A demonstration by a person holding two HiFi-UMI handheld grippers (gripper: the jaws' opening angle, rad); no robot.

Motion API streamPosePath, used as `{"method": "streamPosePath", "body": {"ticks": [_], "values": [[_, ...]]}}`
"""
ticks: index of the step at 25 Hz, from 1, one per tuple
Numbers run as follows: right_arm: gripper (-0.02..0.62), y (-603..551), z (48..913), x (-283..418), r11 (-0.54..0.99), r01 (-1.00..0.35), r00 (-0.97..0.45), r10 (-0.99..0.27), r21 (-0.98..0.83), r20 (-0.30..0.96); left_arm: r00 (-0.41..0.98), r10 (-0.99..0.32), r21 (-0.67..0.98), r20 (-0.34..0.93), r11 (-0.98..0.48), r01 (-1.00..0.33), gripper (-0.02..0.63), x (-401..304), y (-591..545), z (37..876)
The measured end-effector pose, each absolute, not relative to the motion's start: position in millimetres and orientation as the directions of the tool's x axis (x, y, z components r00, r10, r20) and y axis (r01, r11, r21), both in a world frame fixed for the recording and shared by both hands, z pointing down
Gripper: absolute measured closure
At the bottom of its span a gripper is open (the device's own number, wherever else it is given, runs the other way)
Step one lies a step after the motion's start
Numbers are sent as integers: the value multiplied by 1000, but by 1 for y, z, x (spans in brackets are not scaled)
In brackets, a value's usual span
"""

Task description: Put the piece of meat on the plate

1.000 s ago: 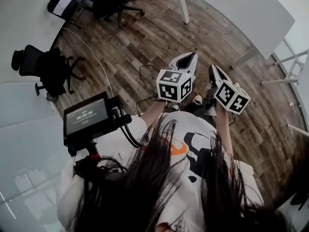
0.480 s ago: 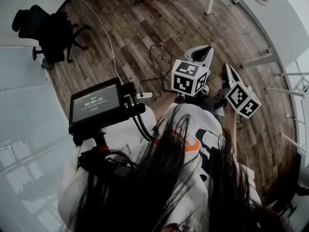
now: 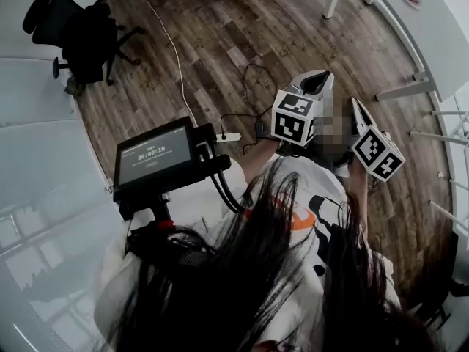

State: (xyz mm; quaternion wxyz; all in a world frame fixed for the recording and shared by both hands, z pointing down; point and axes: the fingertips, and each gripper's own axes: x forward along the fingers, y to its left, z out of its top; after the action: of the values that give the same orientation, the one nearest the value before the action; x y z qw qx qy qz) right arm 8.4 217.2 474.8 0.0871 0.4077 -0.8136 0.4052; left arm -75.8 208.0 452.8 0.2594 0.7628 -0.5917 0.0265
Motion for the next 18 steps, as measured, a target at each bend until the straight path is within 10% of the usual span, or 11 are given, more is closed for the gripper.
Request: {"method": "streamPosePath", "body": {"ticks": [18], "values": [[589, 221, 470, 24, 312, -760, -610, -646, -570, 460, 366, -873, 349, 323, -250, -903, 600, -56, 209, 446]]}}
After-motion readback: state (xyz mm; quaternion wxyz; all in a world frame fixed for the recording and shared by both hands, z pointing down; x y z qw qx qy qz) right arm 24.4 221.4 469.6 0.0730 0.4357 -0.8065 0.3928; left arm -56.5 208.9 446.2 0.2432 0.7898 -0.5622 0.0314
